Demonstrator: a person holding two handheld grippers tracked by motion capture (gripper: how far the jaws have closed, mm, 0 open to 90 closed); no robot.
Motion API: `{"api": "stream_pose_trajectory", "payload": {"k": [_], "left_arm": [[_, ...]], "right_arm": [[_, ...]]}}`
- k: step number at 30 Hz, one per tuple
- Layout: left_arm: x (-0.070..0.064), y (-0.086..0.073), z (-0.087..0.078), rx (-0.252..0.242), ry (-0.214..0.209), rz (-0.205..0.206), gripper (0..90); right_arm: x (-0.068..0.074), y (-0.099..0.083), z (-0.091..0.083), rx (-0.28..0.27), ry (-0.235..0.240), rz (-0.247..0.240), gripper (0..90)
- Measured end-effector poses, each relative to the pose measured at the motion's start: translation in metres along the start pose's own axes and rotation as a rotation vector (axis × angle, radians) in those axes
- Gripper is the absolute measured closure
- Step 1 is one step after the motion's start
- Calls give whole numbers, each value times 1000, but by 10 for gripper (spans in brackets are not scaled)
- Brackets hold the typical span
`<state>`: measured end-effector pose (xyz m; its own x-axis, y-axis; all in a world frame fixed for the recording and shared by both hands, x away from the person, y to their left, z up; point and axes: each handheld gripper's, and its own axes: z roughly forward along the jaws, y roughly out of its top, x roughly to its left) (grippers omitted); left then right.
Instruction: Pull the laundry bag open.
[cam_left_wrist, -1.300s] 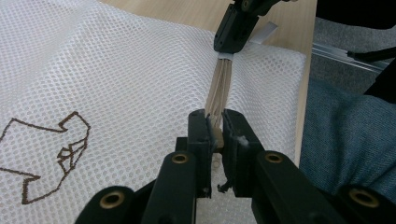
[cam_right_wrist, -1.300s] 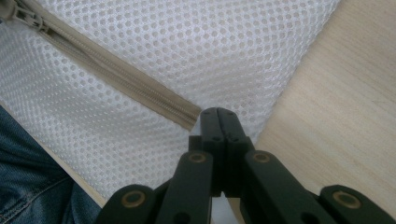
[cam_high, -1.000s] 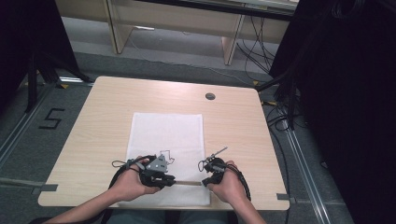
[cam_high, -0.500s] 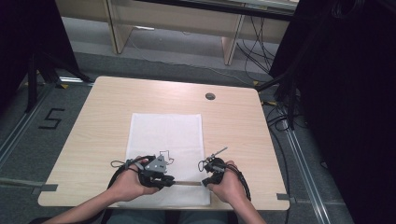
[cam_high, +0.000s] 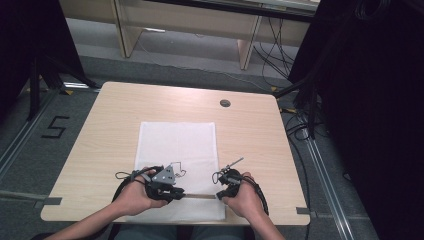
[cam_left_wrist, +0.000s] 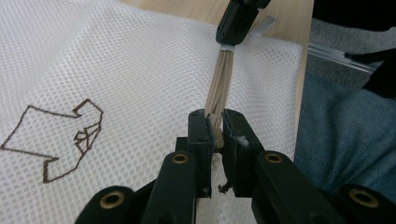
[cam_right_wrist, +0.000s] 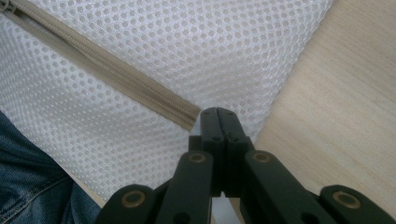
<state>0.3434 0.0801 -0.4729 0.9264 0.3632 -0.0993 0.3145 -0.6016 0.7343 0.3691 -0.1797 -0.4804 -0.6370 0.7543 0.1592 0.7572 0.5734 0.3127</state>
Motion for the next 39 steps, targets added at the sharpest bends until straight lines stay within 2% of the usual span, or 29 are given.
{"api": "stream_pose_trajectory", "payload": {"k": [1, 3, 5, 6, 9, 12, 14, 15, 17, 20, 34, 35, 39], "left_arm": [[0, 0, 1, -14, -8, -23, 816], [0, -1, -1, -4, 0, -7, 815], [1, -2, -2, -5, 0, -9, 815], [0, -2, -2, -4, -4, -27, 816], [2, -3, -4, -6, -1, 2, 815], [0, -4, -5, -6, 7, -17, 816], [2, -5, -6, -3, 4, -9, 815], [2, -5, -6, -12, -1, -26, 815], [1, -6, -7, -5, 11, -14, 816], [1, -6, -7, -12, 4, -23, 815], [1, -6, -8, -2, 2, -9, 816], [3, -6, -8, -3, -3, 10, 815], [3, -6, -9, -7, 2, -10, 816]], "right_arm": [[0, 0, 0, 0, 2, 5, 900], [0, 0, 0, 0, -1, 0, 900], [1, 0, 0, -4, -8, 3, 900], [1, 0, 1, -5, -9, -2, 900], [0, 0, 0, -4, -5, 2, 900], [1, 0, 0, -4, -6, 5, 900], [1, 0, 0, -1, -7, 7, 900], [0, 0, 0, -1, -6, 4, 900], [1, 0, 0, -4, -5, 6, 900], [1, 0, 0, -3, -5, 4, 900], [1, 0, 0, -3, -5, 2, 900], [1, 0, 0, 3, -4, 8, 900], [1, 0, 0, -2, -6, 4, 900]]}}
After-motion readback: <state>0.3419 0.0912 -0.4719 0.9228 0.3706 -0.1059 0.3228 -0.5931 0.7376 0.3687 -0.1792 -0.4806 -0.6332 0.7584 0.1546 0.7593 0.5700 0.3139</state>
